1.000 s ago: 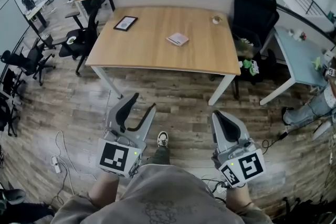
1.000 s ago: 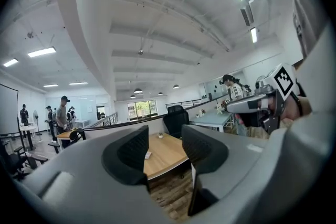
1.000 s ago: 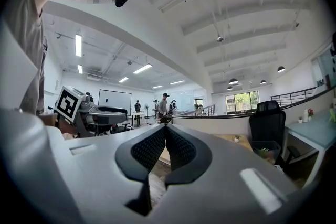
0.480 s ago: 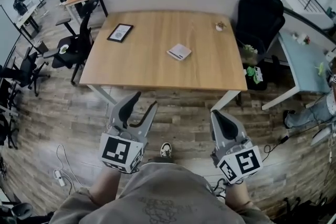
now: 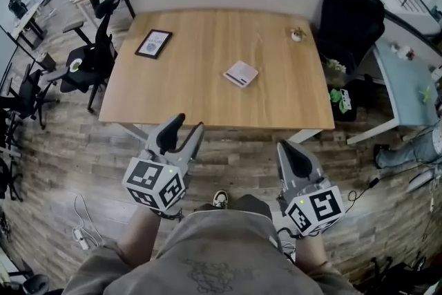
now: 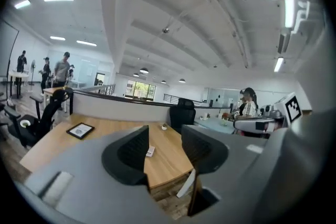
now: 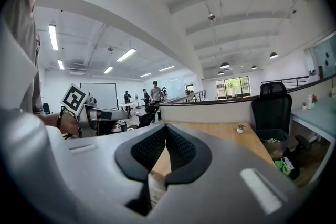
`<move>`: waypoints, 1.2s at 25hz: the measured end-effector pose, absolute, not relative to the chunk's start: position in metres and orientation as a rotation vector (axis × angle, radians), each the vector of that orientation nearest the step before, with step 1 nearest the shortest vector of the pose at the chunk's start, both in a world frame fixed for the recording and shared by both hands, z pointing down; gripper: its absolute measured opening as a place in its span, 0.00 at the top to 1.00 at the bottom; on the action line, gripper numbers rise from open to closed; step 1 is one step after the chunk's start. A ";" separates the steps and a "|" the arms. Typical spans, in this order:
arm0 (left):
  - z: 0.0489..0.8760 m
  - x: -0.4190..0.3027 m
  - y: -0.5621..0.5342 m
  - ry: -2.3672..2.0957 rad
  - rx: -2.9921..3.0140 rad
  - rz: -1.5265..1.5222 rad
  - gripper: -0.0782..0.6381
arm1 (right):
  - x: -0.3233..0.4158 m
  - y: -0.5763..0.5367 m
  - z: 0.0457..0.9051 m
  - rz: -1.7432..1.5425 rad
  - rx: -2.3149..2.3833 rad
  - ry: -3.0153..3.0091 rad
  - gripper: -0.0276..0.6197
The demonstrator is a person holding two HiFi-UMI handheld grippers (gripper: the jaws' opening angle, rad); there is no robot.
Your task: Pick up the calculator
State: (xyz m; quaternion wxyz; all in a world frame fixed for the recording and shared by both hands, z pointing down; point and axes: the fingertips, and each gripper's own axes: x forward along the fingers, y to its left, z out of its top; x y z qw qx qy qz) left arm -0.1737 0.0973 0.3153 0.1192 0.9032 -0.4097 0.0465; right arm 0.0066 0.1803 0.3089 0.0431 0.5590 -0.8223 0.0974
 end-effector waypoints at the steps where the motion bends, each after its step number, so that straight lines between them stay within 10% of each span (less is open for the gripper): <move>1: 0.320 -0.174 0.090 -1.177 2.605 0.119 0.62 | 0.006 0.174 0.313 0.309 1.704 -2.508 0.94; 30: 0.465 -0.075 -0.123 -1.022 1.913 -0.063 0.62 | 0.097 -0.071 0.400 0.556 1.429 -2.523 0.94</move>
